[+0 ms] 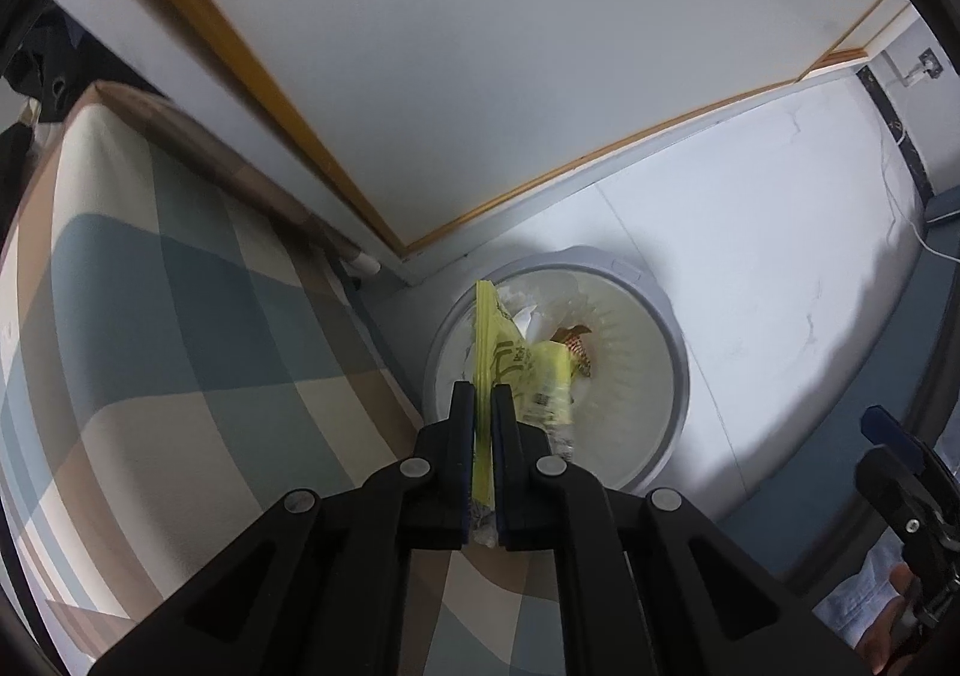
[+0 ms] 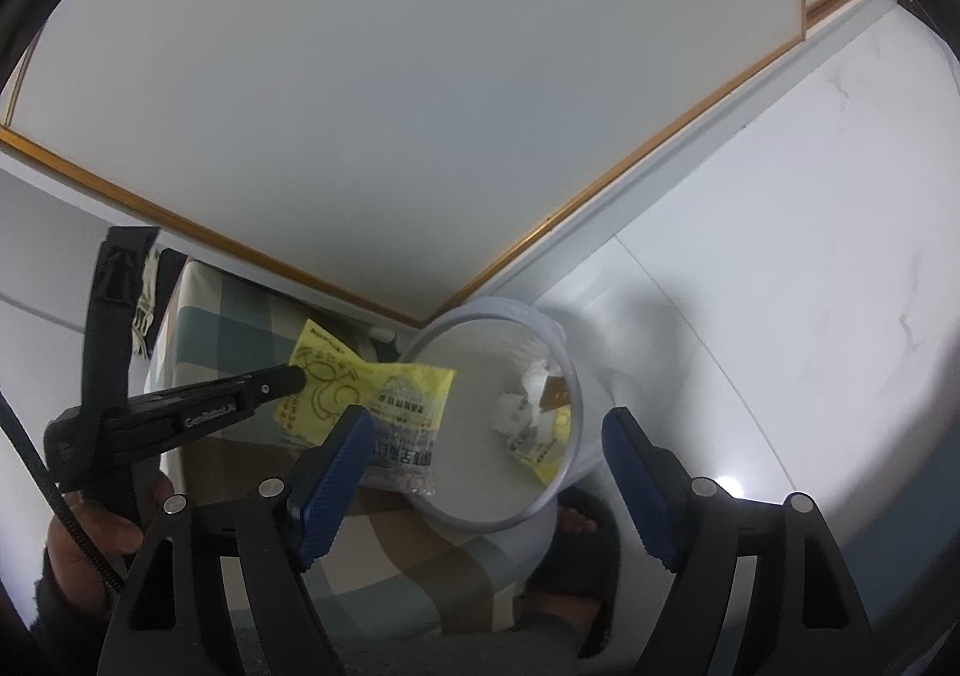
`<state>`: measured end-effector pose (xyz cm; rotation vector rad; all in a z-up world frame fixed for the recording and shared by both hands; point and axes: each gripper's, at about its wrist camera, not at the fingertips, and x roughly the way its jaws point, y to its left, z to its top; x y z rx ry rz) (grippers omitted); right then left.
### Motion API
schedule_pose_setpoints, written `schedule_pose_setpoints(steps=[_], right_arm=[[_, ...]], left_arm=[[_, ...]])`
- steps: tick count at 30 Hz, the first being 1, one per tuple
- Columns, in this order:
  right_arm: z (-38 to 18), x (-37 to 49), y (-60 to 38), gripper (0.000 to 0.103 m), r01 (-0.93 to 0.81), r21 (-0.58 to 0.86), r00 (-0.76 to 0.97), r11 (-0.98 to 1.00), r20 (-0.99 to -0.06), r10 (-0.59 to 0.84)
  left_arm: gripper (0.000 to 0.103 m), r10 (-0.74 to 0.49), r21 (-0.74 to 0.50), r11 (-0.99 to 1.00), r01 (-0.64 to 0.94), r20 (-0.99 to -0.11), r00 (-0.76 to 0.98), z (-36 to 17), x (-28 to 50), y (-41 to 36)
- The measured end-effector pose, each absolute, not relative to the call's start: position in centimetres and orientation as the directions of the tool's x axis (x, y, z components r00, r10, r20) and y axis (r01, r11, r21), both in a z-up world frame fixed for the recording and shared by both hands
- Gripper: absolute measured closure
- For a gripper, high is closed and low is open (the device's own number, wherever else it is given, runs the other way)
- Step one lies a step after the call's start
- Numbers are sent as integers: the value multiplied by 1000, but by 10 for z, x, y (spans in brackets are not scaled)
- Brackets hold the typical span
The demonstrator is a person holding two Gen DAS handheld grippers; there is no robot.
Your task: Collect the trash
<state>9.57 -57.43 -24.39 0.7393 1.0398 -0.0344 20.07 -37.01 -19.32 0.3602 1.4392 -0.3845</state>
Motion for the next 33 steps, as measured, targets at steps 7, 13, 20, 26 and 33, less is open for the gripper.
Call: schedule_pose_setpoints(steps=[7, 13, 20, 26, 33], right_arm=[[-244, 87, -577, 24, 372, 530, 531, 762, -795, 294], [-240, 81, -577, 24, 383, 524, 542, 760, -794, 275], [-232, 75, -572, 22, 375, 505, 553, 777, -795, 249], [-221, 73, -567, 22, 360, 504, 562, 785, -789, 249], [-198, 70, -557, 18, 319, 498, 589, 806, -771, 243]], left_arm=[[83, -52, -13, 888, 460, -996, 73, -194, 200, -371], [58, -74, -18, 898, 440, -991, 108, -187, 199, -368], [51, -145, -70, 908, 413, -978, 152, -165, 194, -359], [35, -210, -106, 906, 410, -953, 217, -136, 187, -354], [30, -267, -138, 905, 403, -921, 284, -108, 177, -340]])
